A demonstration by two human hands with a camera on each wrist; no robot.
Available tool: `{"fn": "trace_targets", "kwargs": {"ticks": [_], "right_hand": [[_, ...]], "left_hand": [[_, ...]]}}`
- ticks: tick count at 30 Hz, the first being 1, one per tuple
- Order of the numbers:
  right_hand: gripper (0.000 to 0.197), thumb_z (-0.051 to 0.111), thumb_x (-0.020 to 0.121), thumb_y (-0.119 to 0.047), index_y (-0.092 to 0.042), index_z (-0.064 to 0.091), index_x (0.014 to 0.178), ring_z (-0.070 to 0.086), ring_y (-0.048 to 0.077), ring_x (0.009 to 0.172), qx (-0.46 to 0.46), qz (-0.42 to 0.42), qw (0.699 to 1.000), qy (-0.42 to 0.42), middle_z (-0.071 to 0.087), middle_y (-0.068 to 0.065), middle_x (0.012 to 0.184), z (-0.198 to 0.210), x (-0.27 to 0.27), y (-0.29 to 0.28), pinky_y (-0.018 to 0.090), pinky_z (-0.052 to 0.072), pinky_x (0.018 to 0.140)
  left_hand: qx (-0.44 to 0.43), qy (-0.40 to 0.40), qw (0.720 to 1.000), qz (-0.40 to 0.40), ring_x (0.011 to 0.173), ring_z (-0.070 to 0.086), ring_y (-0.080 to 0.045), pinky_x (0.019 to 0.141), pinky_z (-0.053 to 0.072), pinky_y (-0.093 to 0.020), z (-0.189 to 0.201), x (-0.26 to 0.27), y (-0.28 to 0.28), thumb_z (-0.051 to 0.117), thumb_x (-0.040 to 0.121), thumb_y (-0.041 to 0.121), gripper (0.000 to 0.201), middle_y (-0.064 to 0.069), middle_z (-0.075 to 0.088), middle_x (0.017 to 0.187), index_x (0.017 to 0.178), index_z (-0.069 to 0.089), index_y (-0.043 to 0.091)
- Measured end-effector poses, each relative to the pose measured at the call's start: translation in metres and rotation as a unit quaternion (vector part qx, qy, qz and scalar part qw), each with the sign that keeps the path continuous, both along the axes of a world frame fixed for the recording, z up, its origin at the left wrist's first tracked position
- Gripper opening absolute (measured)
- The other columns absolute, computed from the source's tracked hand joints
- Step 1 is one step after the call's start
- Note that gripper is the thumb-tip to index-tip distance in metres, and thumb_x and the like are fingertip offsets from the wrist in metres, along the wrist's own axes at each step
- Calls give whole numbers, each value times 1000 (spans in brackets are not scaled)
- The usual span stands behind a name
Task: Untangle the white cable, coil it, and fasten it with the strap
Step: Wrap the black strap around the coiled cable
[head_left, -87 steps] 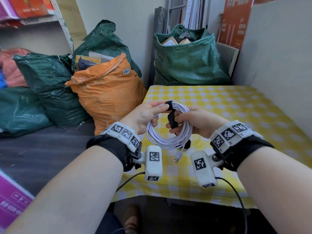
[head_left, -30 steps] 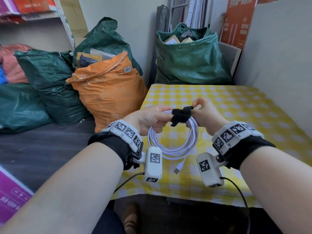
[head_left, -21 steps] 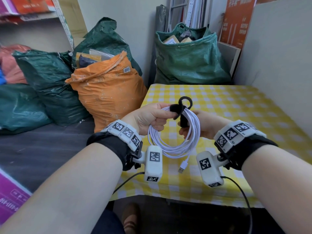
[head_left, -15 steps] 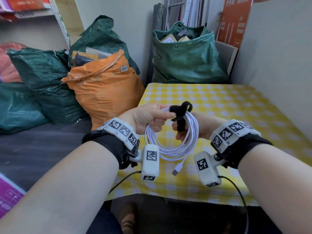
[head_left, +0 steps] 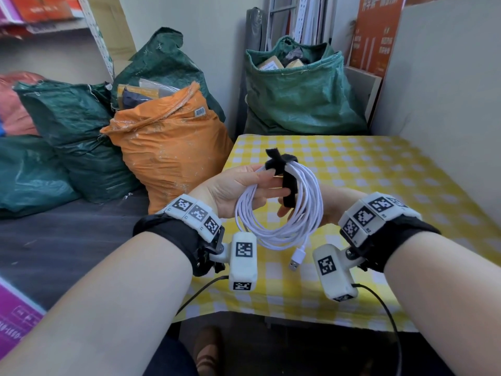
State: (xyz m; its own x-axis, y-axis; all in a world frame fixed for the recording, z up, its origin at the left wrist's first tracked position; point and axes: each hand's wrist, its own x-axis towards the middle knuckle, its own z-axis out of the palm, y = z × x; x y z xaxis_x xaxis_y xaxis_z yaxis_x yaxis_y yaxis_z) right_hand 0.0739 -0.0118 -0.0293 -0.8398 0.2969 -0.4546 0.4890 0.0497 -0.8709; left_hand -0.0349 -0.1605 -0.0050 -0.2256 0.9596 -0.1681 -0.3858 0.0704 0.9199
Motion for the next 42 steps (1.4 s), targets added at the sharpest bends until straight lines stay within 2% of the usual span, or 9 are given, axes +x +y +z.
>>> {"fn": "trace_targets", "kwargs": {"ticks": [6, 11, 17, 20, 24, 29, 35, 38, 42], "right_hand": [[14, 58, 90, -5, -17, 63, 86, 62, 14, 73, 129, -76, 982, 115, 66, 1, 82, 14, 7, 0, 25, 51, 61], [31, 56, 85, 4, -15, 66, 108, 62, 17, 103, 101, -61, 968, 222, 67, 3, 109, 27, 10, -4, 32, 50, 91], [17, 67, 86, -22, -12, 68, 73, 53, 11, 57, 233, -97, 940, 232, 62, 1, 66, 26, 1, -16, 22, 43, 56], [40, 60, 89, -27, 13, 62, 82, 53, 21, 60, 217, -164, 938, 213, 57, 14, 68, 21, -5, -13, 38, 50, 59], [24, 59, 91, -20, 1, 62, 80, 65, 24, 60, 138, -262, 940, 169, 66, 15, 74, 15, -2, 3, 43, 60, 71], [36, 64, 83, -49, -13, 58, 81, 59, 20, 74, 249, -236, 932, 113, 62, 1, 77, 14, 1, 6, 40, 57, 76], [6, 68, 84, -22, -18, 68, 79, 52, 6, 74, 377, -76, 904, 187, 55, -11, 77, 30, -1, -25, 20, 37, 62], [28, 62, 81, 0, -23, 70, 95, 48, 12, 96, 474, 10, 865, 161, 53, -4, 110, 25, -4, -28, 22, 36, 77], [39, 64, 74, 7, -20, 62, 102, 46, 20, 93, 513, 34, 838, 183, 51, 2, 113, 21, -6, -29, 28, 36, 71]], "left_hand": [[-57, 66, 994, 71, 90, 71, -16, 63, 56, -20, 3, -2, -1, 52, 94, 16, 21, -8, 73, 99, 112, 62, 13], [-84, 79, 986, 117, 81, 73, -17, 66, 58, -22, -1, -4, -3, 54, 94, 13, 23, -11, 70, 98, 115, 60, 7], [-99, 99, 986, 95, 86, 72, -18, 71, 58, -23, 0, -1, -3, 53, 95, 12, 24, -13, 70, 100, 117, 60, 5], [-98, 106, 986, 83, 86, 72, -17, 70, 57, -22, 3, 0, -6, 53, 95, 13, 19, -10, 72, 96, 111, 62, 9], [-86, 98, 988, 80, 83, 72, -16, 67, 57, -22, 7, 0, -10, 52, 95, 13, 17, -6, 74, 87, 107, 63, 12], [-97, 92, 982, 137, 79, 73, -18, 66, 58, -24, 6, -3, -8, 56, 93, 11, 15, -10, 73, 89, 106, 63, 8], [-115, 80, 966, 219, 79, 68, -24, 75, 58, -31, 2, -1, -2, 56, 93, 6, 4, -15, 68, 85, 90, 58, 7], [-117, 77, 966, 217, 79, 68, -24, 73, 58, -32, 3, 1, -2, 56, 93, 5, 3, -15, 68, 83, 90, 58, 6], [-122, 68, 972, 187, 76, 70, -20, 70, 59, -26, 5, 2, -3, 55, 94, 8, 10, -13, 71, 86, 99, 64, 5]]}}
